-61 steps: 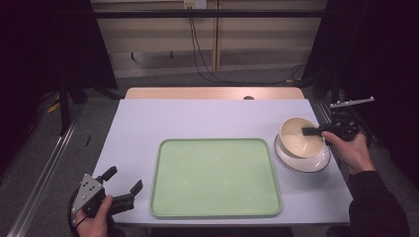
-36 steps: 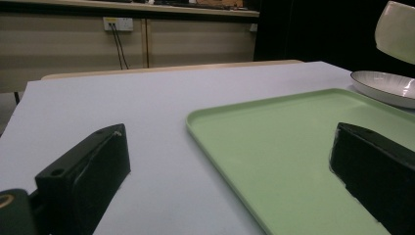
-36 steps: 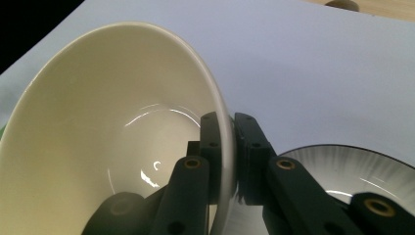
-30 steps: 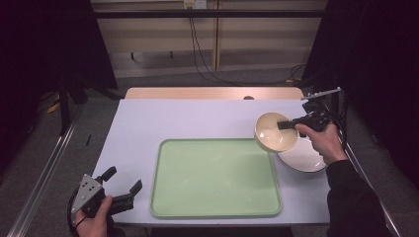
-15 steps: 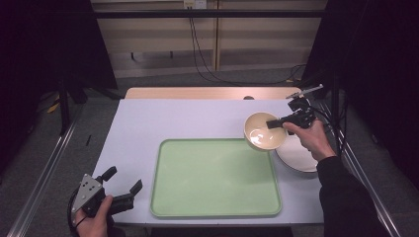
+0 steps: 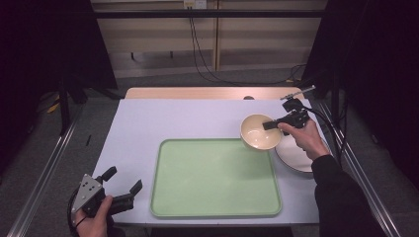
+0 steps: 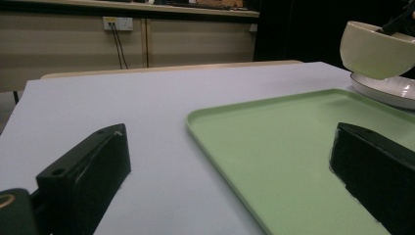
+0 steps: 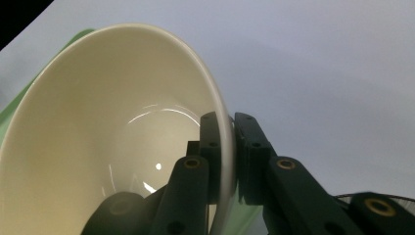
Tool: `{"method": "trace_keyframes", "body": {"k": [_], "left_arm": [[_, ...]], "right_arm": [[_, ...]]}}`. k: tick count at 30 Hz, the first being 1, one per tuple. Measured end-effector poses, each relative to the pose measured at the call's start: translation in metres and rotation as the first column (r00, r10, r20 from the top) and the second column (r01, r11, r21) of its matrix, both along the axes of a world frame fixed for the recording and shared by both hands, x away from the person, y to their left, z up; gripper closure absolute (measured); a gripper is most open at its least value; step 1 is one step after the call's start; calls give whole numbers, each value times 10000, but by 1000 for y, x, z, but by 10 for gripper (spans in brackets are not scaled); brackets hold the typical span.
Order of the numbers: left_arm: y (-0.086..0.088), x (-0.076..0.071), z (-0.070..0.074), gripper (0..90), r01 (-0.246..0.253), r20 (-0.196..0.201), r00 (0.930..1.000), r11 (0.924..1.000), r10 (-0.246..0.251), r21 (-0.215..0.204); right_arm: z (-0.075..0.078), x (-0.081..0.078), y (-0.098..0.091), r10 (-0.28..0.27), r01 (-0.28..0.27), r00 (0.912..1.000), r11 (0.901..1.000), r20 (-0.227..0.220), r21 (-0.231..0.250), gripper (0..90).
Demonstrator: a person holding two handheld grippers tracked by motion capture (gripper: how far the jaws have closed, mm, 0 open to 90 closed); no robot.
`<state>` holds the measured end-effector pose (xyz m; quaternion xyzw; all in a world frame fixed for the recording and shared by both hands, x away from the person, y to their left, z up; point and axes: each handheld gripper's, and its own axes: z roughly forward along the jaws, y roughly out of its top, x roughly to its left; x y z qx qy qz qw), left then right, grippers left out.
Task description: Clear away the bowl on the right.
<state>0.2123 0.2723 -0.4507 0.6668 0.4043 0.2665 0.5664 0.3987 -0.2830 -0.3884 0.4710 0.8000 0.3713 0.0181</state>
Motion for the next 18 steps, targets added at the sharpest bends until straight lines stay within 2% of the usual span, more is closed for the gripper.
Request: {"method": "trace_keyframes", "body": {"k": [8, 16, 18], "left_arm": [[0, 0, 0, 16, 48, 14, 10000, 10000, -48, 1], [0, 0, 0, 16, -20, 17, 10000, 10000, 20, 81], [0, 1, 0, 17, 9, -21, 10000, 10000, -9, 71]], "right_arm": [[-6, 0, 4, -110, 98, 9990, 9995, -424, -292, 835], [-20, 4, 4, -225, 199, 9970, 9992, -745, -354, 835], [-25, 5, 5, -288, 245, 9958, 9984, -873, -507, 835]]}}
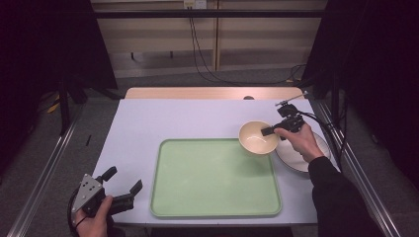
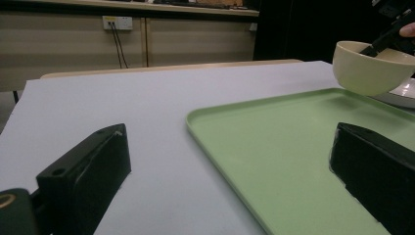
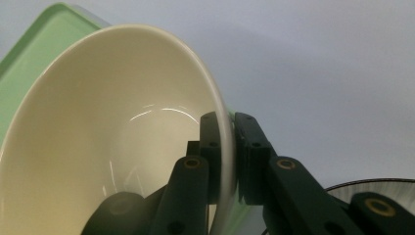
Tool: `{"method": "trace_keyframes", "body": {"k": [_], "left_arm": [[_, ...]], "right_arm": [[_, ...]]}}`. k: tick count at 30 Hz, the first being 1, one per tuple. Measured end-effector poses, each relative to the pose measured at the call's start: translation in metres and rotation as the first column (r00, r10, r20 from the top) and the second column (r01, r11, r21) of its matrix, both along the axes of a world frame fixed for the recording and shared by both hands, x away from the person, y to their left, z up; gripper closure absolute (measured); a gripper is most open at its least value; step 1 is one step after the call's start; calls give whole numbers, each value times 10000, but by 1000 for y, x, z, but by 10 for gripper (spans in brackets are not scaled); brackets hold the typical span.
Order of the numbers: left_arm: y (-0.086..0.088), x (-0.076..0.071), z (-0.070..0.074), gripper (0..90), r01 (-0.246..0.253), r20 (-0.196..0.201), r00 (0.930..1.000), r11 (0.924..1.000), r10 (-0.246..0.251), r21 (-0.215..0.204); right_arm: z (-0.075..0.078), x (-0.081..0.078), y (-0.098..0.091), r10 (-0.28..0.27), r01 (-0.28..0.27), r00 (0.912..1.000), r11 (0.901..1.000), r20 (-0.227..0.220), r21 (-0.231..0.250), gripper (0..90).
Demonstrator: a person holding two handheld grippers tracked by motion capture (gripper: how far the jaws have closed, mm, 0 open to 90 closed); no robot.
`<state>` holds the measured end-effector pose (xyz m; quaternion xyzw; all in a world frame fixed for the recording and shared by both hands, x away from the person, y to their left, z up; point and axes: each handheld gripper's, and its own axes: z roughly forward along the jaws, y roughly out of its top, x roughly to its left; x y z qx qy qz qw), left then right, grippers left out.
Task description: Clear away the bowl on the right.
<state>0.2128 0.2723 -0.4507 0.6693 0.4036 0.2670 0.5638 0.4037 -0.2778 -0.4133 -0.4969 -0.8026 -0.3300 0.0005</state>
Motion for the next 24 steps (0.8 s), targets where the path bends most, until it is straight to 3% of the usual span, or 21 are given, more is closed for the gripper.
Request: {"method": "trace_keyframes", "body": {"k": [12, 14, 15, 20, 24], "left_arm": [[0, 0, 0, 17, 9, 0, 10000, 10000, -9, 74], [0, 0, 0, 17, -1, 2, 10000, 10000, 1, 88], [0, 0, 0, 17, 2, -2, 10000, 10000, -2, 84], [0, 0, 0, 17, 81, -20, 10000, 9999, -81, 120], [-1, 0, 0, 17, 56, -29, 10000, 9999, -56, 96]], "right_arm": [[-17, 6, 4, -275, 269, 9993, 9993, -263, -257, 835], [-20, 7, 5, -192, 184, 9996, 9992, -226, -360, 835], [-20, 7, 6, -180, 157, 9992, 9979, -367, -635, 834], [-24, 9, 7, -155, 143, 9994, 9991, -304, -396, 835], [-26, 9, 8, -208, 193, 9993, 9984, -299, -525, 834]]}}
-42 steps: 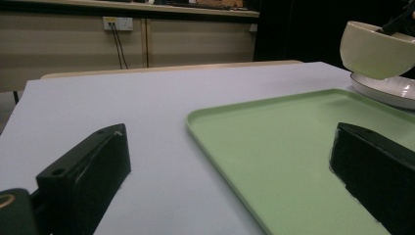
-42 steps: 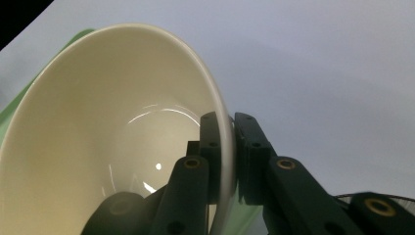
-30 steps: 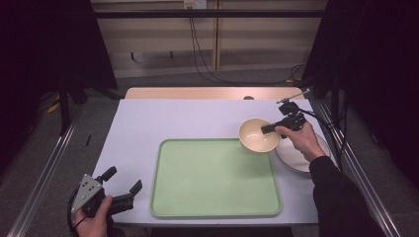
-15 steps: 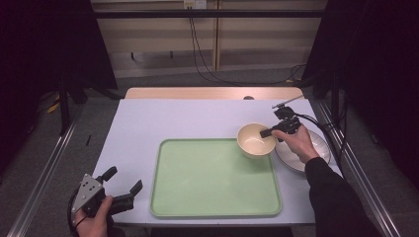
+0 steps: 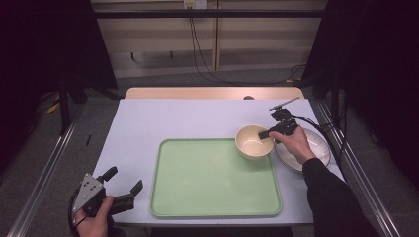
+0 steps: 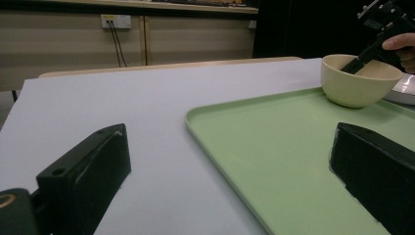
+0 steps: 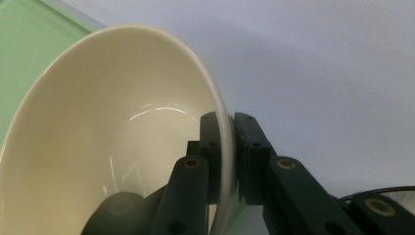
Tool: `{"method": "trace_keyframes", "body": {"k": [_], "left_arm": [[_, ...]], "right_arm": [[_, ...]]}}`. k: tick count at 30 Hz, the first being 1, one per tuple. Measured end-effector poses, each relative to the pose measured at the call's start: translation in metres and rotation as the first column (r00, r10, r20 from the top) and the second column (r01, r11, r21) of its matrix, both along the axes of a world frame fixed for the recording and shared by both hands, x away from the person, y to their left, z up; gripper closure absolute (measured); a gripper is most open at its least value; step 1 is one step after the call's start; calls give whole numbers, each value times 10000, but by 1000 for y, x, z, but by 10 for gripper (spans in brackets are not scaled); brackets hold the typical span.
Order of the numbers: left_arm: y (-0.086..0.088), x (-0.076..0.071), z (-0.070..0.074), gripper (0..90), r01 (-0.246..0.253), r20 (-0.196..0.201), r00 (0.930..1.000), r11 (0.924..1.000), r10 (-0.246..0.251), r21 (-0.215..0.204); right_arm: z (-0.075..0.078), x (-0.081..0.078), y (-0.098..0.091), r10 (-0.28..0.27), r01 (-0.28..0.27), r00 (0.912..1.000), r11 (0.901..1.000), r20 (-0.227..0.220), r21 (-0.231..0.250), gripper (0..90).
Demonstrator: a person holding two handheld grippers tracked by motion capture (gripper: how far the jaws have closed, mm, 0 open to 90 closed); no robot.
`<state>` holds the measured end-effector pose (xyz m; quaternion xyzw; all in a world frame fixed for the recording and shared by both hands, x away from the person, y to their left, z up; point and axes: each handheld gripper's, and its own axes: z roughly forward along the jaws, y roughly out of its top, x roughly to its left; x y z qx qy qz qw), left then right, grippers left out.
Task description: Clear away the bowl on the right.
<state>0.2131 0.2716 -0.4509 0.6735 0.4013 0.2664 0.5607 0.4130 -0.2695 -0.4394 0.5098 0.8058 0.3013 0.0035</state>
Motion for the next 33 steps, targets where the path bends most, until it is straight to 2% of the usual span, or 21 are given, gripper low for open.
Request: {"method": "trace_keyframes", "body": {"k": [2, 7, 8, 12, 15, 19, 24, 28, 30, 32, 33], "left_arm": [[0, 0, 0, 17, -16, 0, 10000, 10000, 16, 2], [0, 0, 0, 17, -14, 0, 10000, 10000, 14, -2], [0, 0, 0, 17, -44, 11, 10000, 10000, 44, 40], [0, 0, 1, 17, 36, 36, 10000, 9999, -36, 150], [1, 0, 0, 17, -11, 20, 10000, 10000, 10, 81], [0, 0, 1, 17, -9, 35, 10000, 10000, 9, 48], [0, 0, 1, 17, 28, 46, 10000, 10000, -28, 50], [0, 0, 1, 17, 10, 41, 10000, 10000, -10, 26], [0, 0, 1, 17, 16, 15, 10000, 10000, -16, -13], [0, 0, 1, 17, 13, 14, 10000, 10000, -13, -6], [0, 0, 1, 17, 18, 37, 10000, 10000, -18, 1]], "right_arm": [[-1, -1, 0, -171, 170, 9996, 9998, -223, -37, 834], [-4, -1, -2, -141, 141, 9997, 9999, -220, 4, 840], [-5, -2, -1, -221, 217, 9994, 9997, -258, -147, 844], [-9, -2, -4, -134, 132, 9993, 9999, -338, -56, 844], [-10, -3, -3, -122, 122, 9999, 9999, -78, 11, 844], [-12, -6, 0, -140, 135, 9998, 9993, -161, -344, 838], [-14, -8, 1, -110, 116, 9998, 9992, 162, -371, 830], [-14, -8, 1, -22, 31, 9998, 9991, 214, -423, 831], [-13, -9, 1, -78, 91, 9997, 9983, 228, -576, 750], [-12, -9, 1, -45, 56, 9998, 9986, 219, -531, 736], [-11, -11, 1, 2, 11, 9995, 9992, 317, -408, 671]]}}
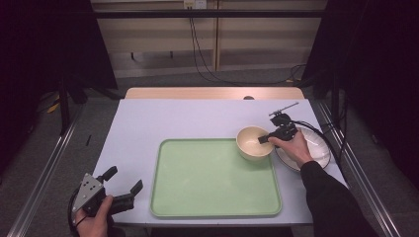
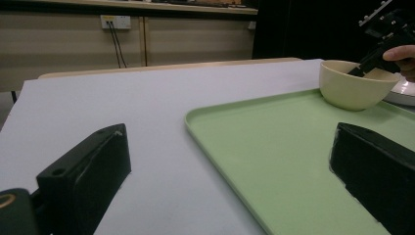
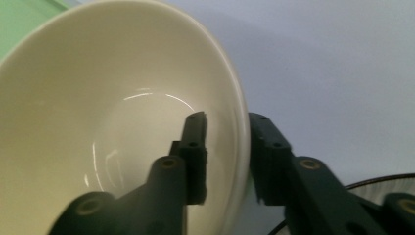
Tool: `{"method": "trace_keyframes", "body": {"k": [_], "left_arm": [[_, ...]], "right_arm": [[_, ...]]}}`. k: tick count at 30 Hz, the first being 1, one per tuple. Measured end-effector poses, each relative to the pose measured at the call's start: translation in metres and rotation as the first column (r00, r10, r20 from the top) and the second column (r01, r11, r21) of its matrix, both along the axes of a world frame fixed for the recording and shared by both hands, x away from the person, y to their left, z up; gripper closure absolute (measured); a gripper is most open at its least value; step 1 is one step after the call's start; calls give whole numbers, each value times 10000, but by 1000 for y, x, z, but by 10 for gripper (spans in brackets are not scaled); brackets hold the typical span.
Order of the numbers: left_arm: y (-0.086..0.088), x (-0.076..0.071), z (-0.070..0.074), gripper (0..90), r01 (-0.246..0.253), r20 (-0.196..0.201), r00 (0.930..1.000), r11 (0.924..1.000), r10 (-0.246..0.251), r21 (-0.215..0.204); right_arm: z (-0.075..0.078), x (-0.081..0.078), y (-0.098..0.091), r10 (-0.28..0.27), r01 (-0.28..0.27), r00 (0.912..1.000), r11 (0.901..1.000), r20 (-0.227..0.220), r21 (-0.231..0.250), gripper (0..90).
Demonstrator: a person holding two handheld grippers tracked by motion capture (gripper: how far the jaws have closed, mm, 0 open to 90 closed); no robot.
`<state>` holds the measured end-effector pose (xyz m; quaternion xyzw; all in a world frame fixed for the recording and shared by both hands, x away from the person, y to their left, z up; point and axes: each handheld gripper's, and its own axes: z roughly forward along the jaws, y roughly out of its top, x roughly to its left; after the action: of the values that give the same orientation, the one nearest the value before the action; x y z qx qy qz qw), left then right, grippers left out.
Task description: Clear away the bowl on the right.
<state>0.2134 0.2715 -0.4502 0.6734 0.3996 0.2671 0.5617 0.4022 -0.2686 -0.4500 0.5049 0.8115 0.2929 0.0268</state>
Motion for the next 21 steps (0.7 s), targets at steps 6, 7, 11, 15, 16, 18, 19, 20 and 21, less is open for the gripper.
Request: {"method": "trace_keyframes", "body": {"k": [6, 7, 11, 15, 16, 18, 19, 20, 21], "left_arm": [[0, 1, 0, 17, 6, -36, 10000, 10000, -6, -89], [0, 1, 0, 17, 6, -36, 10000, 10000, -6, -89], [0, 1, 0, 17, 21, -40, 10000, 10000, -21, -82], [0, 1, 0, 17, 26, -36, 10000, 10000, -26, -51], [0, 0, 0, 17, 35, -46, 10000, 10000, -36, -59], [0, 0, 0, 17, 66, -35, 10000, 10000, -66, -22], [0, 0, 0, 17, 66, -35, 10000, 10000, -66, -22], [0, 0, 0, 17, 64, -29, 10000, 10000, -64, 46], [0, 0, 0, 17, 64, -29, 10000, 10000, -64, 46]], "right_arm": [[3, -2, -2, 233, -246, 9976, 9995, 646, 190, 447], [3, -2, -2, 233, -246, 9976, 9995, 646, 190, 447], [3, -1, -3, 196, -244, 9942, 9987, 1058, 446, 246], [5, -2, -4, 93, -175, 9923, 9977, 1232, 653, 142], [6, -3, -4, 169, -266, 9900, 9974, 1401, 675, 35], [7, -4, -4, 279, -424, 9867, 9952, 1604, 878, 38], [7, -4, -4, 279, -424, 9867, 9952, 1604, 878, 38], [9, -5, -5, 116, -260, 9863, 9959, 1643, 861, 30], [9, -5, -5, 116, -260, 9863, 9959, 1643, 861, 30]]}}
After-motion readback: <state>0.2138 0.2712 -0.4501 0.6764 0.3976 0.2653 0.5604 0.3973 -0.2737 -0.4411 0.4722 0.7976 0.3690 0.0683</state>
